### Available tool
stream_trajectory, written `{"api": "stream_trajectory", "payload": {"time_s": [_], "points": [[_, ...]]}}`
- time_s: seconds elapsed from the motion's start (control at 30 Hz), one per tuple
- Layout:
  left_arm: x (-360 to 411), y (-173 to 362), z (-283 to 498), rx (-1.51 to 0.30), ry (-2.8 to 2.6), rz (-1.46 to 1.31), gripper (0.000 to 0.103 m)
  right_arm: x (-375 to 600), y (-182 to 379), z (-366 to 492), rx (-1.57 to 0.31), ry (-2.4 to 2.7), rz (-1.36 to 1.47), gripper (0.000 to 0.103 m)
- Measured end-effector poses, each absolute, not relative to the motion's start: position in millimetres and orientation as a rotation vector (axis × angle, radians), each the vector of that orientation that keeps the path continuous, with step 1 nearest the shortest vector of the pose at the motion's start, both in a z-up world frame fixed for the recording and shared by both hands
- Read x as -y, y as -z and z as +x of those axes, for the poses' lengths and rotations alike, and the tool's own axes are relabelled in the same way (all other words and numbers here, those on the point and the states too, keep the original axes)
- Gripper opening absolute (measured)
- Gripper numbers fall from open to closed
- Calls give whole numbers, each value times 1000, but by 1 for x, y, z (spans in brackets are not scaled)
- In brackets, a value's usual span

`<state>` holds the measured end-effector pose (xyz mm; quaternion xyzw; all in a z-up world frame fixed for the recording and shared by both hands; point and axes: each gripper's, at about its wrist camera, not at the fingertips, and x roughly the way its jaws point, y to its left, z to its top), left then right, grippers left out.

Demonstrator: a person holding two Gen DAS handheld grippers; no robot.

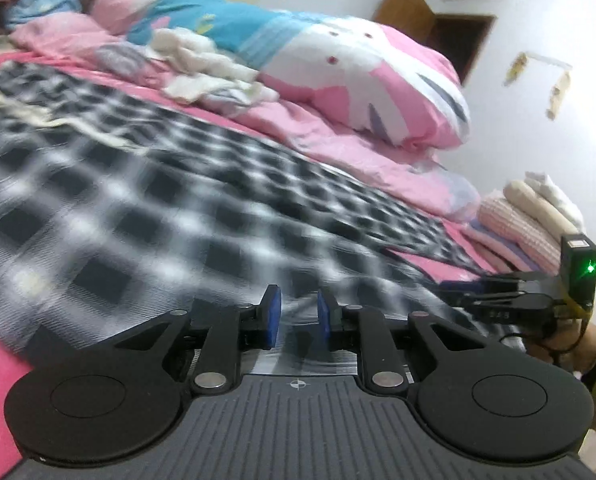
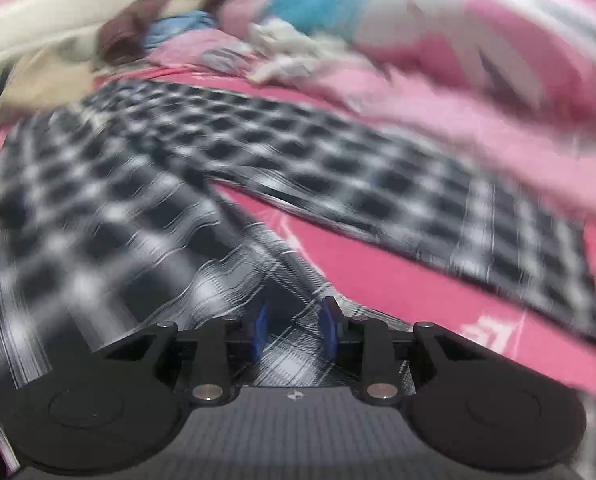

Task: Fold clothes

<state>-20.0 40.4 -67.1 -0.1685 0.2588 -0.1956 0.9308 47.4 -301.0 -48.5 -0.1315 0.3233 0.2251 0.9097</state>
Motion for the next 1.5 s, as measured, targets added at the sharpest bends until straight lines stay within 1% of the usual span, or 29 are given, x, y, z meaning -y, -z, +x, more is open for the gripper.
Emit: {"api": "stream_trajectory", "payload": {"time_s": [0.17,0.27,0.33,0.43,0.53,0.6,0.67,0.73,0.8,0.9,0.93,1.0,1.03,1.1,1.23,1.3,1.4,1.43,1.47,1.5], "points": [[-14,76,-6,-609,445,-224,21,310,28,52,-655,-520,-241,30],[-20,81,-6,-618,448,-258,21,326,16,72,-646,-492,-139,30],[-21,82,-7,-619,448,-268,21,334,20,88,-675,-478,-108,31],[-21,82,-8,-615,448,-268,21,332,36,106,-779,-511,-107,32],[-23,84,-9,-607,457,-283,21,324,40,100,-781,-529,-165,32],[-25,85,-7,-605,463,-298,21,319,39,93,-772,-524,-214,28],[-26,85,-6,-601,469,-308,21,312,39,86,-753,-508,-265,7],[-27,85,-6,-598,472,-311,21,306,34,82,-696,-462,-300,5],[-27,85,-7,-594,472,-305,21,305,31,81,-647,-418,-296,5],[-27,85,-9,-591,472,-300,21,308,43,88,-670,-374,-244,5],[-27,85,-9,-591,472,-300,21,309,48,91,-684,-358,-223,7],[-27,85,-9,-590,472,-300,21,325,47,95,-685,-308,-117,23],[-27,86,-9,-590,472,-299,21,334,45,96,-682,-280,-57,39],[-26,86,-9,-590,472,-299,21,357,37,92,-658,-207,30,40],[-26,86,-10,-589,471,-297,21,397,21,71,-622,-151,171,39],[-25,86,-10,-589,469,-294,21,402,19,59,-641,-227,208,38],[-24,85,-9,-592,463,-281,21,399,38,65,-746,-241,212,37],[-23,85,-9,-593,461,-277,21,399,47,73,-770,-187,206,30],[-22,84,-9,-595,459,-272,21,404,53,80,-757,-155,225,26],[-21,84,-9,-597,456,-265,21,413,54,86,-729,-115,256,26]]}}
